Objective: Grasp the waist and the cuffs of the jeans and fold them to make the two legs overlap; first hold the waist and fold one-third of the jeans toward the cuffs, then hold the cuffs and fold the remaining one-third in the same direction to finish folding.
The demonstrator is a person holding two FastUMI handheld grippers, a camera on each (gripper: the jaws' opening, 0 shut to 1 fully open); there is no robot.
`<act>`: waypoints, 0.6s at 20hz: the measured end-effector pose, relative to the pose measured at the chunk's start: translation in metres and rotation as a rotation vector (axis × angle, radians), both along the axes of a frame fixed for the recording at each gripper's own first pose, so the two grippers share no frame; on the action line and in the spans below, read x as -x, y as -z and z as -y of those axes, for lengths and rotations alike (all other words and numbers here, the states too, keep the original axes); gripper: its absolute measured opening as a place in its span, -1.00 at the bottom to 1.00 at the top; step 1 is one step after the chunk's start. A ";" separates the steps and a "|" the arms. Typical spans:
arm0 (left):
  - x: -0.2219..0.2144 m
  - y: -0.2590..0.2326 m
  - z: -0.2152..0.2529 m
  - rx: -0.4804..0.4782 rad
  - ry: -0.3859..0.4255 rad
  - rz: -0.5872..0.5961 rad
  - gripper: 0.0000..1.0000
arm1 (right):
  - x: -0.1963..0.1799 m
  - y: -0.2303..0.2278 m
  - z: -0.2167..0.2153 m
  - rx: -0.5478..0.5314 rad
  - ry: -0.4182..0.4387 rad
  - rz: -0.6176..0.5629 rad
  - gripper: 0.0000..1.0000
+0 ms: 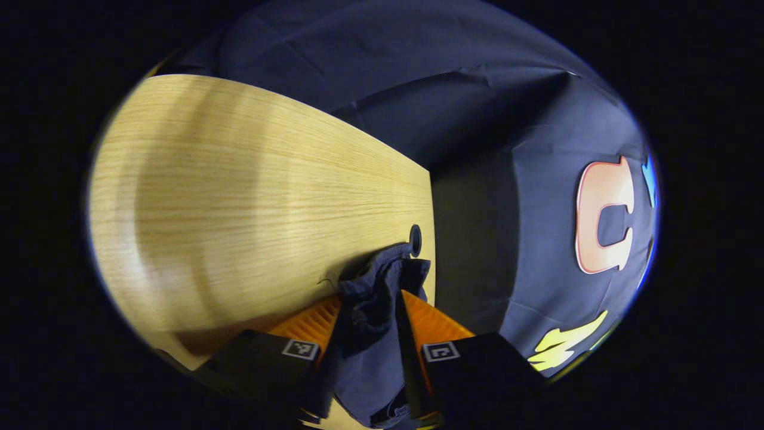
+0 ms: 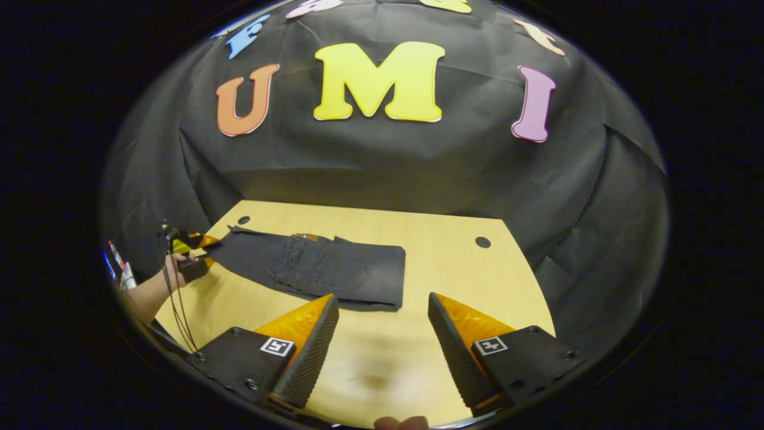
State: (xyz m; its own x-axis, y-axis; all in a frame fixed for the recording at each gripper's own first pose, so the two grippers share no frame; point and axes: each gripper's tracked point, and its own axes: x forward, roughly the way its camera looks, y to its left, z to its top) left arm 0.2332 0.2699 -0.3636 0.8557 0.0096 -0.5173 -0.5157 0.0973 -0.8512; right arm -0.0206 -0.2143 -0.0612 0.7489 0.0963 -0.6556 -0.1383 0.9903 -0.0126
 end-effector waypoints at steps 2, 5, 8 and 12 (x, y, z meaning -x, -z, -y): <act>0.000 0.004 0.000 -0.002 0.004 -0.014 -0.46 | 0.007 -0.001 0.002 0.001 -0.003 0.005 0.87; 0.002 -0.004 0.001 -0.013 0.002 -0.004 -0.72 | 0.017 -0.006 0.009 0.012 -0.007 0.021 0.87; -0.002 -0.031 0.007 -0.058 0.014 0.049 -0.84 | 0.024 -0.015 0.022 0.005 0.011 0.045 0.87; -0.006 -0.067 0.016 -0.159 0.066 0.115 -0.87 | 0.033 -0.025 0.040 -0.021 0.046 0.078 0.87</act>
